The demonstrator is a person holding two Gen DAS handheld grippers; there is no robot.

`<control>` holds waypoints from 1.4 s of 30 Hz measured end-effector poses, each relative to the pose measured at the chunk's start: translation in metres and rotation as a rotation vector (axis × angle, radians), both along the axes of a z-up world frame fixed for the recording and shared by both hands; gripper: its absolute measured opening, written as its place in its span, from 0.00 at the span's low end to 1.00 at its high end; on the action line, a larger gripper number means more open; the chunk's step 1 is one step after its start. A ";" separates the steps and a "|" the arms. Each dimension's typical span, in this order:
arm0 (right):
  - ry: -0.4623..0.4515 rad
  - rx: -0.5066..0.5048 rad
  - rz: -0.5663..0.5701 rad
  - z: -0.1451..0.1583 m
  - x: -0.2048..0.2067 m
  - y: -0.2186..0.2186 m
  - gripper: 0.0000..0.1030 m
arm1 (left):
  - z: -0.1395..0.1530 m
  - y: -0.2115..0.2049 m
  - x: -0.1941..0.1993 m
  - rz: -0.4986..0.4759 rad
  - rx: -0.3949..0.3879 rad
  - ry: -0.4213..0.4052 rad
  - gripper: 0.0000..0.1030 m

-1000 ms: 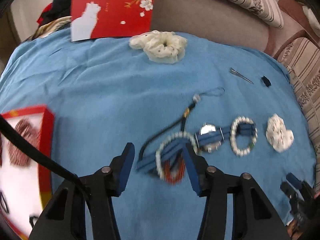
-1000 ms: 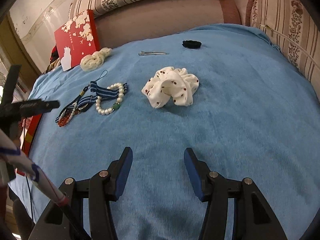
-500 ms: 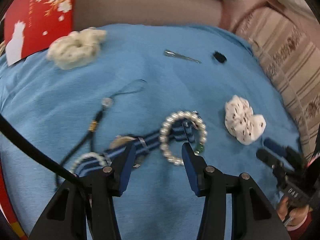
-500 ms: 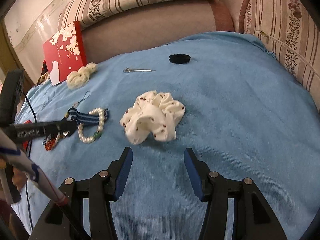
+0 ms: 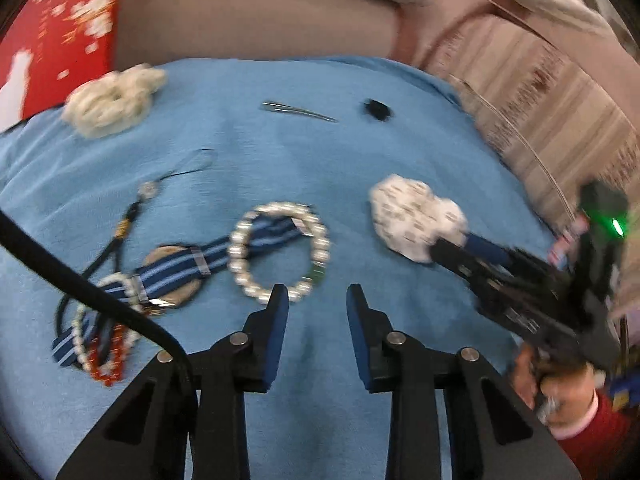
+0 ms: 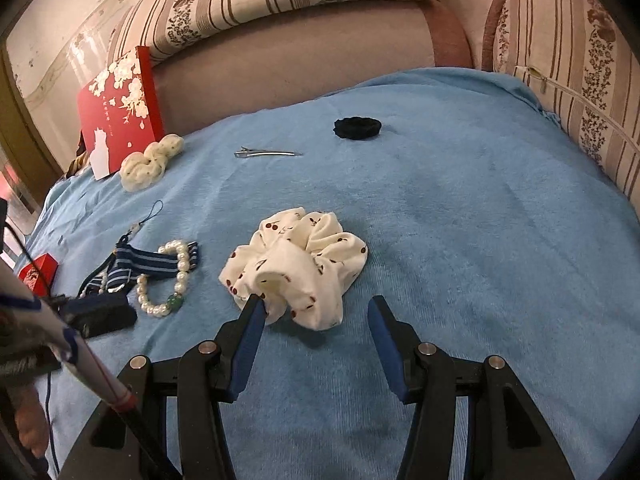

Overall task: Organize jewelry
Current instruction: 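Grasp the pearl bracelet with left tool while right tool grasps white cherry-print scrunchie, then carry bracelet and white scrunchie into the red tray and open both tools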

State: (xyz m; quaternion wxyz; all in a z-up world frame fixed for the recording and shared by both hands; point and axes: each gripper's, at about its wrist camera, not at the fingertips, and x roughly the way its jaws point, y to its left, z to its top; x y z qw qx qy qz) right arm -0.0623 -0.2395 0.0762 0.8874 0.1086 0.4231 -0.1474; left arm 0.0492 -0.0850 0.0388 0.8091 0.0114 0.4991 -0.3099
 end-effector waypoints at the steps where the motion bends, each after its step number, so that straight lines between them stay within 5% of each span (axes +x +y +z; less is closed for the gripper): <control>1: 0.001 0.004 0.002 -0.001 0.002 -0.001 0.56 | -0.002 -0.007 -0.001 -0.028 0.017 -0.008 0.28; 8: 0.006 0.067 -0.013 -0.012 0.010 -0.011 0.54 | -0.024 -0.042 0.019 -0.082 0.142 -0.039 0.28; 13: 0.030 0.063 -0.002 -0.016 0.016 -0.011 0.10 | -0.032 -0.046 0.019 -0.084 0.195 -0.043 0.26; 14: 0.034 0.066 0.004 -0.016 0.017 -0.011 0.09 | -0.030 -0.047 0.019 -0.084 0.209 -0.050 0.12; 15: 0.033 0.063 0.009 -0.014 0.017 -0.009 0.06 | -0.029 -0.047 0.020 -0.083 0.200 -0.037 0.11; 20: -0.027 0.049 0.035 0.019 0.001 0.006 0.05 | -0.003 -0.021 0.013 -0.032 0.068 0.010 0.11; 30: -0.154 0.002 0.125 0.106 -0.034 0.062 0.05 | 0.108 0.092 -0.056 0.103 -0.209 -0.042 0.11; 37: -0.177 -0.024 0.241 0.127 -0.042 0.129 0.05 | 0.159 0.182 -0.095 0.256 -0.157 -0.154 0.11; 42: -0.160 -0.024 0.349 0.126 -0.038 0.183 0.05 | 0.159 0.244 -0.106 0.360 -0.104 -0.136 0.11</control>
